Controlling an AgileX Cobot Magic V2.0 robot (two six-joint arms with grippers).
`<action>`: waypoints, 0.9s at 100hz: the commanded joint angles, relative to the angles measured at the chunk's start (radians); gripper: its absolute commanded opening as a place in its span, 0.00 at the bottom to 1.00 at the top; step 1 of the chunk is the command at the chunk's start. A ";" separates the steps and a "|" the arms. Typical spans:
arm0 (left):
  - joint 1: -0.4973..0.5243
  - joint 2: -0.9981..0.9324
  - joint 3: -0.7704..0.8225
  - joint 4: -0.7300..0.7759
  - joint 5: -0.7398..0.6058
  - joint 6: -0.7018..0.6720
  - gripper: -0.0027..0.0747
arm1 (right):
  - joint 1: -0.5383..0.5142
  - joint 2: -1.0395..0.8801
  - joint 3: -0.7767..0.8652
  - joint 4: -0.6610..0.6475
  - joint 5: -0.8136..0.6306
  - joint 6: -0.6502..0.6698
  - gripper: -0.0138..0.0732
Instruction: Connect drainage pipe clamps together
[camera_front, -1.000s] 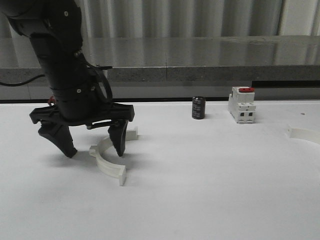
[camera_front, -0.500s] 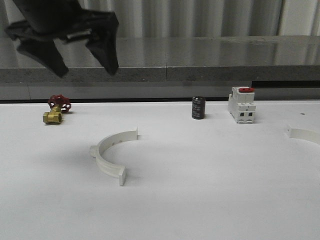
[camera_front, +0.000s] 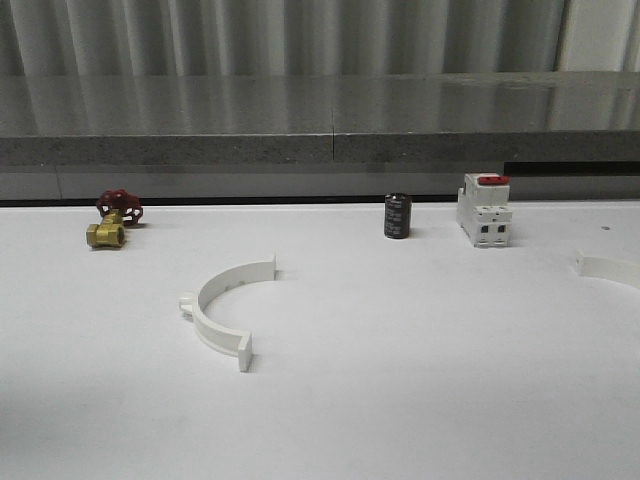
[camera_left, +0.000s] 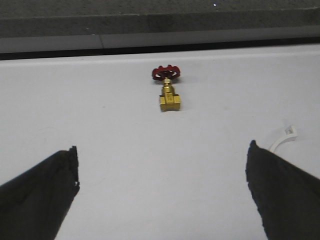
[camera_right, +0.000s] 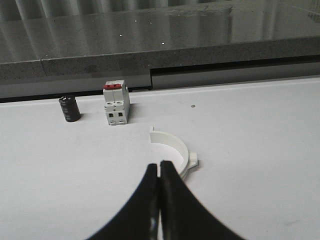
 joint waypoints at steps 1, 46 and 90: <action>0.029 -0.109 0.047 -0.007 -0.081 0.008 0.88 | -0.005 -0.014 -0.015 -0.004 -0.081 -0.006 0.08; 0.024 -0.609 0.433 -0.052 -0.114 0.009 0.87 | -0.005 -0.014 -0.015 -0.004 -0.089 -0.006 0.08; 0.024 -0.837 0.522 -0.074 -0.108 0.009 0.11 | -0.005 -0.014 -0.015 -0.004 -0.179 -0.006 0.08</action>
